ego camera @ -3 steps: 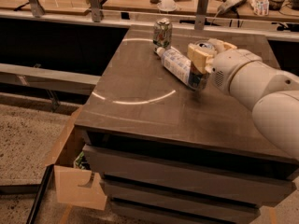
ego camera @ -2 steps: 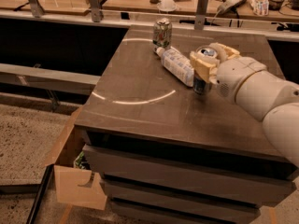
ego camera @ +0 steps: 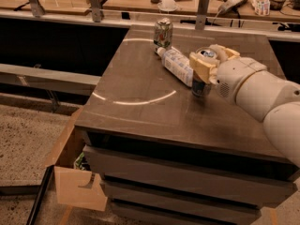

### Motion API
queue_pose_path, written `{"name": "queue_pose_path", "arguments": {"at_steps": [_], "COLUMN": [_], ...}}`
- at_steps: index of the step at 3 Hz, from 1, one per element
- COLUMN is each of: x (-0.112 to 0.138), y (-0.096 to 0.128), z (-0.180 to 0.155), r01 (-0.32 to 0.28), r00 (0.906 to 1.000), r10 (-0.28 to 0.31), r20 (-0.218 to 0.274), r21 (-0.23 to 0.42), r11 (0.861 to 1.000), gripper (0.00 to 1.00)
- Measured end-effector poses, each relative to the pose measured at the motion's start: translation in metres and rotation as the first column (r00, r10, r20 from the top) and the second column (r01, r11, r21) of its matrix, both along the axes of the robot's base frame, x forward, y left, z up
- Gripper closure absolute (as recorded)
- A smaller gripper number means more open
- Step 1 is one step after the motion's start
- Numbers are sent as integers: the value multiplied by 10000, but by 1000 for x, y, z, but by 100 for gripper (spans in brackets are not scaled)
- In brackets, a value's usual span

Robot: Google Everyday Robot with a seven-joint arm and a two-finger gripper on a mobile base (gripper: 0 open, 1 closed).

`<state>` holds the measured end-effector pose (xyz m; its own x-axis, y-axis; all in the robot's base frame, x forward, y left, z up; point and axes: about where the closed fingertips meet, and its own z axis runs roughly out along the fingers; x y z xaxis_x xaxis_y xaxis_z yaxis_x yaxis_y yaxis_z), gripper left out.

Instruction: Place redbull can upright

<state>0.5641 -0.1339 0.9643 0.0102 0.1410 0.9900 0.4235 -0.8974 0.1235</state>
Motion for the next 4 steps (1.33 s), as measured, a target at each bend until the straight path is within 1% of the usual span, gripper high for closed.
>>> {"name": "queue_pose_path", "arguments": {"at_steps": [2, 3, 4], "x": [-7, -14, -20], "y": [1, 1, 4], "z": [-8, -15, -21], "r01": [-71, 4, 107], "r00": [9982, 9963, 9947], "r10": [79, 13, -75], "r20": [-601, -856, -1030], "r21": [129, 196, 311], "r11": [9999, 9998, 9995], "gripper": [100, 86, 62]}}
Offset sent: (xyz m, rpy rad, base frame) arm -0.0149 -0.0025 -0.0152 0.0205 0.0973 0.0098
